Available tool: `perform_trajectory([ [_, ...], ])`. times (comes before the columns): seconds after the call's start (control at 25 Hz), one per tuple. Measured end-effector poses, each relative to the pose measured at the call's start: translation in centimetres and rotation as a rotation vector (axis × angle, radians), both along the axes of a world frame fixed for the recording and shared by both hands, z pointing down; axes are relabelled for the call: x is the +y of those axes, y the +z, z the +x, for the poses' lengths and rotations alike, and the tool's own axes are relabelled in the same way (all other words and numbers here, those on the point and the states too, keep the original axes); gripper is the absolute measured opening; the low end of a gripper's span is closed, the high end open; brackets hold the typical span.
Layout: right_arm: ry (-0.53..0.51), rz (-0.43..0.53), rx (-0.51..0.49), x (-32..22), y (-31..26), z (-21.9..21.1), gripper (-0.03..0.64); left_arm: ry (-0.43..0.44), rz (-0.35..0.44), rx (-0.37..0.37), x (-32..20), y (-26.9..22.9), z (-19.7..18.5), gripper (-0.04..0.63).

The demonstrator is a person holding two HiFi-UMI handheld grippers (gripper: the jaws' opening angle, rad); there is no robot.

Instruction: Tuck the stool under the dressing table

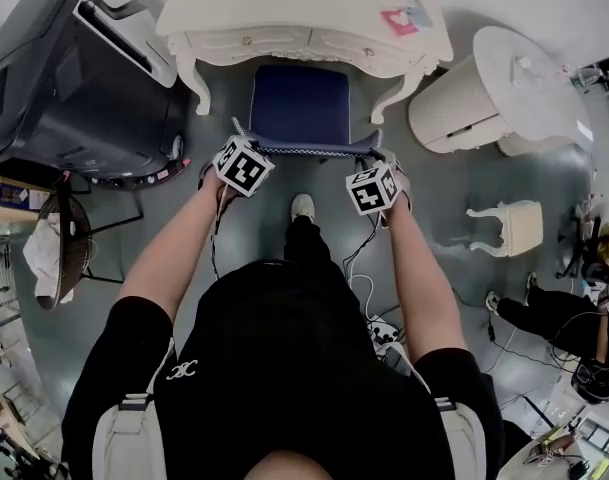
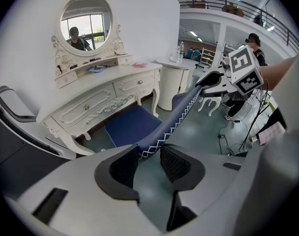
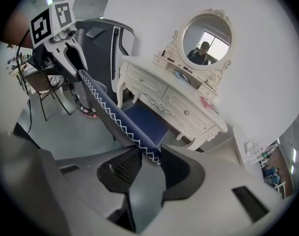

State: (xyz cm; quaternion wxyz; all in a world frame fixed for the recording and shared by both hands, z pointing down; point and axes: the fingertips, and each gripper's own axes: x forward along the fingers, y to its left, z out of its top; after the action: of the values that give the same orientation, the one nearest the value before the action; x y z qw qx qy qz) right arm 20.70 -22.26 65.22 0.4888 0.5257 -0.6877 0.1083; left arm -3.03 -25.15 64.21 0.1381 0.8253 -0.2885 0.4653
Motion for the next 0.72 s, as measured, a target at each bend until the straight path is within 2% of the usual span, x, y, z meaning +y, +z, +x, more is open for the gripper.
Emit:
perform_trajectory([
  [0.24,-0.051,-0.013,-0.010,-5.3,0.0,1.0,0.126,-0.062,-0.026,-0.022,-4.5,0.2,0.9,0.147],
  [0.4,-0.079,0.007,-0.017,-9.4,-0.5,1.6,0.126,-0.109,0.013,-0.015,-8.6,-0.5,1.5,0.147],
  [0.56,-0.109,0.006,-0.019,-12.8,-0.5,1.6,0.126,-0.134,0.018,-0.034,-11.9,-0.5,1.4,0.147],
  [0.72,-0.134,-0.014,-0.030,-15.3,0.0,1.2,0.127,-0.153,-0.024,-0.053,-14.0,0.2,1.1,0.147],
])
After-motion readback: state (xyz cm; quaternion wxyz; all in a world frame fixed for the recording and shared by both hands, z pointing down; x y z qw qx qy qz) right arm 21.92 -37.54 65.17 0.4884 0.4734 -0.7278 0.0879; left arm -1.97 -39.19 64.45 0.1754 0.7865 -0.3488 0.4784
